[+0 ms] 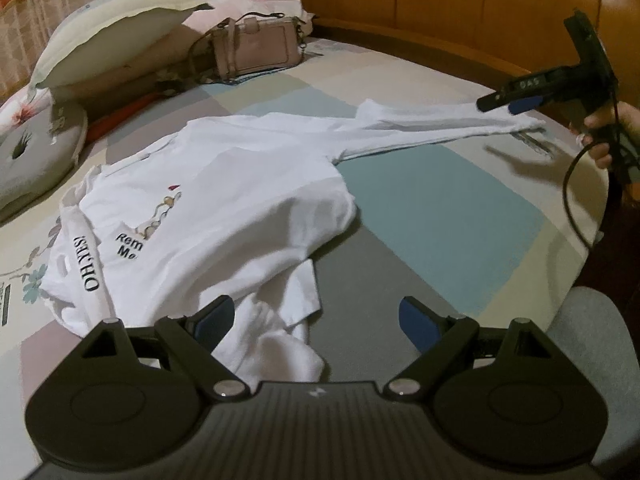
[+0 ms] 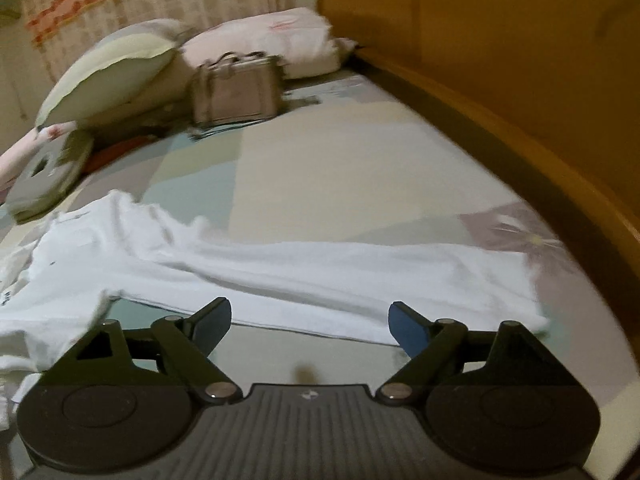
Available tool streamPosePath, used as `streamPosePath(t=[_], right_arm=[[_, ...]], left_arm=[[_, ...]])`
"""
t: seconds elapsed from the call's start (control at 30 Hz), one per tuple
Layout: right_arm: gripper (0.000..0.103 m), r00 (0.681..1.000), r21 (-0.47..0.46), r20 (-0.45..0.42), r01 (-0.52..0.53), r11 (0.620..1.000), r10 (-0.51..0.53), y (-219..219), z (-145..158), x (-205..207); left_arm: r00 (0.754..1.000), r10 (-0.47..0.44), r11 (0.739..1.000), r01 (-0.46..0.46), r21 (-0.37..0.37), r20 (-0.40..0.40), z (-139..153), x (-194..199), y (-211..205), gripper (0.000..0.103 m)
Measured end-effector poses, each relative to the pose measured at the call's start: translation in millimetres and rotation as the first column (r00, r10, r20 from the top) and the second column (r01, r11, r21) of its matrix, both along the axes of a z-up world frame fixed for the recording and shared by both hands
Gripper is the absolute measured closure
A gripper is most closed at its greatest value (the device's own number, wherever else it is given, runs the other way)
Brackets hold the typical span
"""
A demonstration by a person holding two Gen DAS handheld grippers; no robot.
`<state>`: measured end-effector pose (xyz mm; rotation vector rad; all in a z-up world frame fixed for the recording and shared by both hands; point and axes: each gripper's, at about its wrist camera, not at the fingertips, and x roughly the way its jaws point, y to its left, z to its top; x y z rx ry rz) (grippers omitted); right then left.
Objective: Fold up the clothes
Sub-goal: 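Release the sleeve from the right gripper and move the left tool over the shirt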
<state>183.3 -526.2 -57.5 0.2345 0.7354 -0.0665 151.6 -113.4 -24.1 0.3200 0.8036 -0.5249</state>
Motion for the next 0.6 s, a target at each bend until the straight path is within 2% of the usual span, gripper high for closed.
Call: streamPosePath(t=[0.17, 0.3, 0.43, 0.6], right_arm=[[0.013, 0.995, 0.011, -0.014, -0.098, 0.995, 0.098, 51, -8, 14], [0.001, 0.985, -0.005, -0.034, -0.168, 0.986, 0.167, 106, -13, 13], [0.0, 0.976, -0.031, -0.087, -0.201, 0.979, 0.197, 162, -25, 6], [0.0, 0.965, -0.032, -0.164, -0.212, 0.977, 0.204, 209, -45, -15]], left_arm=[[1.0, 0.031, 0.999, -0.031, -0.022, 0.003, 3, 2, 15, 0.013], [0.998, 0.06, 0.998, -0.06, -0.02, 0.021, 10, -1, 29, 0.013], [0.995, 0.089, 0.996, -0.088, -0.018, 0.04, 21, -8, 49, 0.013], [0.979, 0.186, 0.982, -0.187, 0.006, 0.082, 31, -12, 85, 0.013]])
